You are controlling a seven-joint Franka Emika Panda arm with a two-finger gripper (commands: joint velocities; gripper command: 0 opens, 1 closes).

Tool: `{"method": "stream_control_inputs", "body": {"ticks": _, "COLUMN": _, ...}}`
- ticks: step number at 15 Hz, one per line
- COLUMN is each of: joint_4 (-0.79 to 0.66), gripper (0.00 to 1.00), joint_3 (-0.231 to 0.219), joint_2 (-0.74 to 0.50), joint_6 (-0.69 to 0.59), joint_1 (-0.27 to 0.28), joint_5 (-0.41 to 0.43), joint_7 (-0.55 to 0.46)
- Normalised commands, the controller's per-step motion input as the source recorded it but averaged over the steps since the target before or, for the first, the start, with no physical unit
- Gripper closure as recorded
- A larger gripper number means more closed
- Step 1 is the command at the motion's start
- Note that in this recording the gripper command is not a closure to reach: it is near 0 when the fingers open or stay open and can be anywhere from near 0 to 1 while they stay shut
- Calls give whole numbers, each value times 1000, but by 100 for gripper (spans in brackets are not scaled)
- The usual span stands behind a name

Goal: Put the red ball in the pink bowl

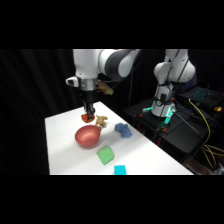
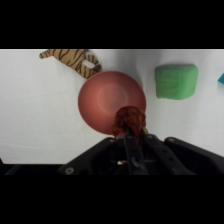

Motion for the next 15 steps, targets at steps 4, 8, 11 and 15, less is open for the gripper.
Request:
{"method": "stream_control_inputs", "body": {"ticks": 4, "joint_4": 357, "gripper": 16, "joint_3": -39, "joint_2": 320, "joint_6": -45, "joint_1": -68, "joint_5": 108, "joint_7": -202}}
{"method": "stream_control_inputs", "body": {"ticks": 8, "joint_4": 260, "gripper": 17, "joint_3": 8, "joint_2": 214, "joint_6": -44, "joint_1": -88, "joint_5": 223, "joint_7": -278}}
{"method": "stream_control_inputs", "body": {"ticks": 11, "joint_4": 217, "gripper": 19, "joint_3": 41, "joint_2": 151, "joint_6": -48, "joint_1": -59, "joint_5": 210, "joint_7": -240}}
{"method": "stream_control_inputs", "body": {"ticks": 15, "joint_4": 172, "gripper": 0, "joint_3": 44, "joint_2": 144, "joint_6": -43, "joint_1": -38, "joint_5": 161, "joint_7": -186}}
